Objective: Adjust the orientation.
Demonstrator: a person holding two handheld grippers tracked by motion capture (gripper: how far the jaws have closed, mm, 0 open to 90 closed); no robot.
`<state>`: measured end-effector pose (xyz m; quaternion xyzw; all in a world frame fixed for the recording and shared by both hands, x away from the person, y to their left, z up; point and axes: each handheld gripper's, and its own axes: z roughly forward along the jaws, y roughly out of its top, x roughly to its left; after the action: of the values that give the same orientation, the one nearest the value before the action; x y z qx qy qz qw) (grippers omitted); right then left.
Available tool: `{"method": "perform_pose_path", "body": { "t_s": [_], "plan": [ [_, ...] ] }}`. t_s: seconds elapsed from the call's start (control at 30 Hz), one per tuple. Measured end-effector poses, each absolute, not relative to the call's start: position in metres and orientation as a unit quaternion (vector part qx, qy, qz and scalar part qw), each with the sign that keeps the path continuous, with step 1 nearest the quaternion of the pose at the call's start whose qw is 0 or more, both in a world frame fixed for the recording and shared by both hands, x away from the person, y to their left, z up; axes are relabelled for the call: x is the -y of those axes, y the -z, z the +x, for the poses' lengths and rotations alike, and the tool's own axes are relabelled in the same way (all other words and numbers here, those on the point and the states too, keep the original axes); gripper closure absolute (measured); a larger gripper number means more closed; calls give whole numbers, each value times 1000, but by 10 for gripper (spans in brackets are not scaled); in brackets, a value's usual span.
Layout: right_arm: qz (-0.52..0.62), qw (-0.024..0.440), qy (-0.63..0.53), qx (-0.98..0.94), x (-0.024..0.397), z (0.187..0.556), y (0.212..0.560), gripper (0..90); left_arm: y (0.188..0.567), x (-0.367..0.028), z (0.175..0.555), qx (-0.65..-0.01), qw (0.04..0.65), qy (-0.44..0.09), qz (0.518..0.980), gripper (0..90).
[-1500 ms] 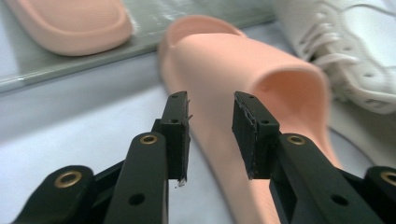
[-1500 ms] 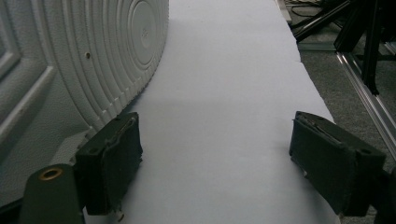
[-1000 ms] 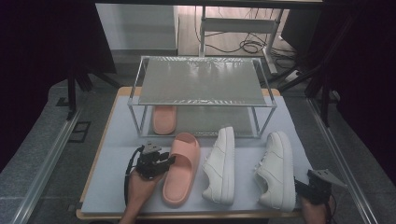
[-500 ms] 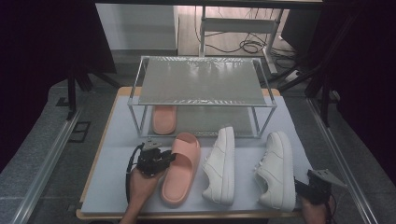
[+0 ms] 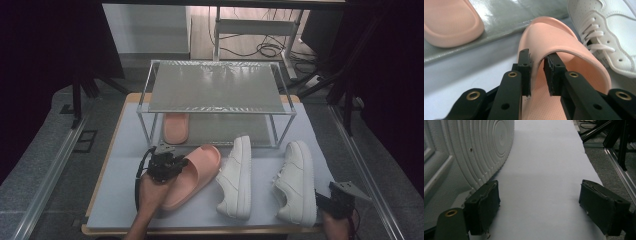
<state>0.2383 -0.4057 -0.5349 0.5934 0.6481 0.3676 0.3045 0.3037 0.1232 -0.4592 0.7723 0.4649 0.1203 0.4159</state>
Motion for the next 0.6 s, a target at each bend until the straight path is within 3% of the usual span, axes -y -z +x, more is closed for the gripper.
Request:
{"method": "perform_pose_path", "body": {
  "t_s": [0.6],
  "plan": [
    [593,305,-368,-648,406,238,535,169,446,-107,345,-483,425,-155,749,758]
  ]
}}
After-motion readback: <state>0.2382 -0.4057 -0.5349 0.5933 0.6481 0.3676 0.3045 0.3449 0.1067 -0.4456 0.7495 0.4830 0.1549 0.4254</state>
